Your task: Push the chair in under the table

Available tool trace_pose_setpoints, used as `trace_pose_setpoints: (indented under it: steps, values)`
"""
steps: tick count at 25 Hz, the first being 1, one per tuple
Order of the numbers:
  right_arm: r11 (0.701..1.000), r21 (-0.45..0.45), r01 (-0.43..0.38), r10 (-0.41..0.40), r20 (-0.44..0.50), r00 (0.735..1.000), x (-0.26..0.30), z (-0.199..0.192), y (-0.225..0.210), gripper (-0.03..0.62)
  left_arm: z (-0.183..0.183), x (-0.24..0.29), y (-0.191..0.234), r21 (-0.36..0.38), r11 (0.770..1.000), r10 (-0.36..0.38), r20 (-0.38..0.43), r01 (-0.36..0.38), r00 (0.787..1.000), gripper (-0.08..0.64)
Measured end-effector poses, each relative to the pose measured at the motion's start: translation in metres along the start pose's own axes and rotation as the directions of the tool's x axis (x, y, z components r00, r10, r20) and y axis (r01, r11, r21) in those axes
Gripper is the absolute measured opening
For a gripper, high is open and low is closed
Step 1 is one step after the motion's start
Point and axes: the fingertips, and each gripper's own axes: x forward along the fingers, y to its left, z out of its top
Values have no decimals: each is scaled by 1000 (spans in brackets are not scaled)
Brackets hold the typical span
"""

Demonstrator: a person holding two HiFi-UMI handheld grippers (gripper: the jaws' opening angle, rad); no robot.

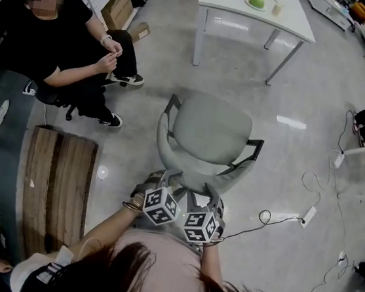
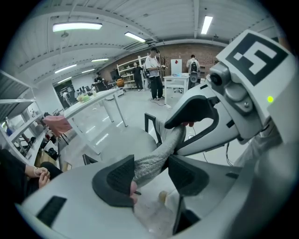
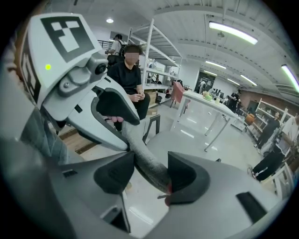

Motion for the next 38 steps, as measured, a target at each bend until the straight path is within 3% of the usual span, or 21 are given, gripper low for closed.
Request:
trace_pose_setpoints:
  steps: [22, 38]
  values:
    - [996, -22, 91, -92, -76, 993, 38, 13, -49, 224, 32, 37, 37, 63, 988, -140, 19, 138, 990, 211]
    - [998, -36, 53, -55, -79, 995, 51, 15, -96, 224, 69, 64, 51, 75, 986, -150, 22, 148, 988, 204]
